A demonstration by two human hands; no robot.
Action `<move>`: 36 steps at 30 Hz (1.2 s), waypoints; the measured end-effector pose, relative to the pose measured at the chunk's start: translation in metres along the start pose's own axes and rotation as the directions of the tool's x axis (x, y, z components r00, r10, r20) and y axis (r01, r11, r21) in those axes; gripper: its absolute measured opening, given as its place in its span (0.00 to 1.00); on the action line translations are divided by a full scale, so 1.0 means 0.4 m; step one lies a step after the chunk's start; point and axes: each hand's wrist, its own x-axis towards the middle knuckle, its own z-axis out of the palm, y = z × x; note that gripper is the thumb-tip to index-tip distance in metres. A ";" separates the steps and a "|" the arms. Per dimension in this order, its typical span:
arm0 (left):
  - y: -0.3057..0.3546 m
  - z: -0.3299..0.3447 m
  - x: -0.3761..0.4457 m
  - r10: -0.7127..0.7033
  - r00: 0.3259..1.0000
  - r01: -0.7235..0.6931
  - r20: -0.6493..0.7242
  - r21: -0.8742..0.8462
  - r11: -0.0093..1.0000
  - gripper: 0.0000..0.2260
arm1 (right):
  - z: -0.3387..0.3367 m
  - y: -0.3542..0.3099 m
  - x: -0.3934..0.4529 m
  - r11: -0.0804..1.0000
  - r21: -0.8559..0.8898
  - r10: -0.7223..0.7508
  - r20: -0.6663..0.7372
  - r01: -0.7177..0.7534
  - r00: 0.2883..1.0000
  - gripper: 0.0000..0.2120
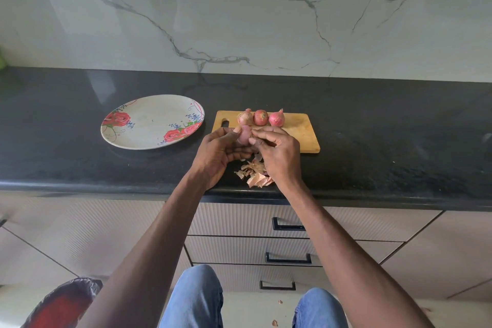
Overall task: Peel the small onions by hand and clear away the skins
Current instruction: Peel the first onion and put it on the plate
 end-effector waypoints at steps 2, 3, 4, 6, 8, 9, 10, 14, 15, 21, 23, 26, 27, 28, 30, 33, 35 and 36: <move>0.001 0.001 -0.002 0.018 1.000 -0.018 0.022 0.022 1.000 0.07 | 0.000 0.002 -0.002 1.000 -0.001 -0.015 -0.012 0.015 1.000 0.08; 0.000 0.001 -0.003 0.025 0.999 -0.025 0.027 0.029 0.999 0.07 | 0.000 0.004 -0.003 1.000 -0.001 -0.008 -0.010 0.008 1.000 0.07; 0.000 0.002 -0.004 0.029 0.999 -0.030 0.028 0.030 0.999 0.07 | 0.000 0.005 -0.005 1.000 -0.002 0.009 -0.009 -0.009 1.000 0.06; -0.001 0.002 -0.005 0.037 0.999 -0.037 0.018 0.032 0.999 0.08 | 0.001 0.005 -0.005 0.999 -0.015 0.035 -0.003 -0.035 0.999 0.03; -0.003 0.002 -0.004 0.045 0.999 -0.045 0.009 0.050 0.998 0.11 | 0.001 0.002 -0.003 0.998 -0.054 0.040 0.004 -0.040 0.999 0.02; -0.005 0.003 -0.004 0.049 0.999 -0.049 0.006 0.062 0.997 0.13 | 0.000 0.000 -0.001 0.996 -0.067 0.051 0.009 -0.051 0.999 0.02; -0.007 0.003 -0.004 0.053 0.999 -0.054 0.004 0.077 0.996 0.15 | -0.002 -0.001 0.000 0.995 -0.070 0.070 0.012 -0.069 0.997 0.03; -0.012 0.008 -0.005 0.062 0.998 -0.063 0.006 0.123 0.990 0.19 | -0.006 0.006 0.009 0.987 -0.068 0.149 0.018 -0.147 0.989 0.04; -0.012 0.008 -0.005 0.059 0.998 -0.059 0.008 0.123 0.991 0.18 | -0.006 0.007 0.011 0.984 -0.042 0.175 0.029 -0.173 0.984 0.04; -0.004 0.007 -0.003 0.002 0.999 -0.004 0.036 0.072 0.997 0.13 | -0.017 -0.008 0.014 0.883 0.250 0.381 0.110 -0.397 0.918 0.06; -0.003 0.007 0.000 -0.020 0.999 0.018 0.033 0.064 0.998 0.14 | -0.021 -0.015 0.015 0.836 0.317 0.428 0.135 -0.448 0.894 0.06; -0.003 0.002 0.006 -0.047 0.998 0.045 0.033 0.053 0.998 0.11 | -0.026 -0.019 0.018 0.775 0.387 0.473 0.170 -0.500 0.865 0.08; -0.003 0.000 0.008 -0.054 0.998 0.052 0.033 0.050 0.997 0.09 | -0.026 -0.019 0.020 0.761 0.400 0.482 0.179 -0.512 0.857 0.09; -0.001 0.000 0.010 -0.059 0.998 0.057 0.031 0.050 0.997 0.09 | -0.027 -0.019 0.020 0.752 0.405 0.488 0.187 -0.520 0.852 0.09; 0.001 0.000 0.011 -0.063 0.998 0.061 0.029 0.049 0.997 0.07 | -0.029 -0.018 0.022 0.748 0.403 0.491 0.198 -0.527 0.848 0.10; 0.003 0.004 0.009 -0.066 0.997 0.065 0.028 0.041 0.997 0.06 | -0.030 -0.020 0.025 0.723 0.429 0.500 0.216 -0.541 0.839 0.10; 0.003 0.003 0.009 -0.066 0.998 0.065 0.021 0.037 0.997 0.05 | -0.027 -0.020 0.028 0.704 0.444 0.509 0.229 -0.554 0.830 0.09; 0.003 0.002 0.009 -0.064 0.998 0.064 0.018 0.033 0.997 0.05 | -0.027 -0.020 0.029 0.691 0.455 0.515 0.237 -0.562 0.824 0.09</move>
